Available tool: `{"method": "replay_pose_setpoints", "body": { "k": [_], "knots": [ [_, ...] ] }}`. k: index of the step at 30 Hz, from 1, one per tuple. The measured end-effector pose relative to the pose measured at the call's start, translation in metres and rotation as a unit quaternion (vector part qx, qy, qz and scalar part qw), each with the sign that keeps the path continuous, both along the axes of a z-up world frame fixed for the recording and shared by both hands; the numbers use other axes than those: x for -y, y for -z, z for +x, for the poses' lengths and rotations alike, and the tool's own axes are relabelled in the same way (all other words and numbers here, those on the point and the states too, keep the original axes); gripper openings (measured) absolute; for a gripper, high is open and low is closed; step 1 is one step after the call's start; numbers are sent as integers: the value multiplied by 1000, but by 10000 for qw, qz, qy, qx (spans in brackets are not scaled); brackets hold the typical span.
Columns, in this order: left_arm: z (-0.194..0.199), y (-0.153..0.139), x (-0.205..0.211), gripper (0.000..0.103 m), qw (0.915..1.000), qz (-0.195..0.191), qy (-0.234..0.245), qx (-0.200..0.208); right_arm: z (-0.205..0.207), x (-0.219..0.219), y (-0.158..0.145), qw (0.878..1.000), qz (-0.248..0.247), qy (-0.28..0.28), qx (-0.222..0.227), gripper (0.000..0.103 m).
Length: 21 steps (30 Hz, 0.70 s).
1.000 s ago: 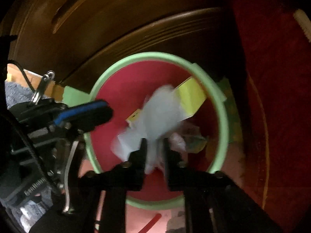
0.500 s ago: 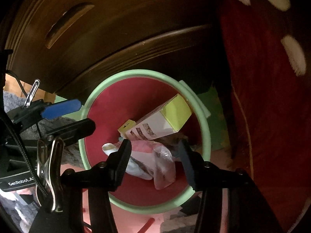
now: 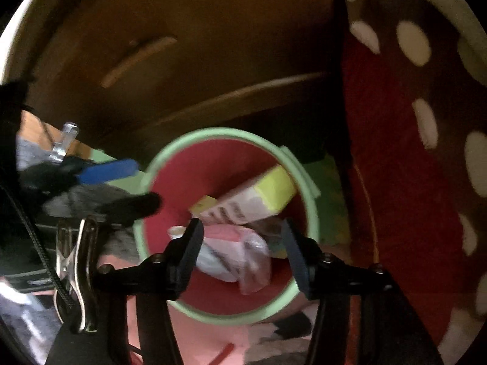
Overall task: Collect trash
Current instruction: 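Move both grippers back up to the nightstand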
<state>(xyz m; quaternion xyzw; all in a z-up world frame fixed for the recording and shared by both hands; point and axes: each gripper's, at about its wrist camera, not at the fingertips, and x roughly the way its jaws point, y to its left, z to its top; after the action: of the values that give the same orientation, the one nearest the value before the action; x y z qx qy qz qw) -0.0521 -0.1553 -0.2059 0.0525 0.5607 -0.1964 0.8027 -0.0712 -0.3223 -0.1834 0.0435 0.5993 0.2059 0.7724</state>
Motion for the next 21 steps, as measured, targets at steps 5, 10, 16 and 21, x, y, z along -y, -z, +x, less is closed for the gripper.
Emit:
{"method": "replay_pose_setpoints", "body": {
  "k": [5,10,16,21],
  "knots": [
    [-2,-5,2,52,9996,-258,63,-64,-4,-3,-19,9996,80,-124,230,57],
    [-3,-21,-5,50,9981,-618,19,-44,-6,0,-40,9988,206,-101,441,57],
    [-12,-50,-8,51,9940,-1022,137,369,-20,9,-75,9950,453,-48,886,57],
    [-12,-62,-8,51,9906,-1333,166,271,-19,21,-84,9934,537,86,1012,57]
  ]
}}
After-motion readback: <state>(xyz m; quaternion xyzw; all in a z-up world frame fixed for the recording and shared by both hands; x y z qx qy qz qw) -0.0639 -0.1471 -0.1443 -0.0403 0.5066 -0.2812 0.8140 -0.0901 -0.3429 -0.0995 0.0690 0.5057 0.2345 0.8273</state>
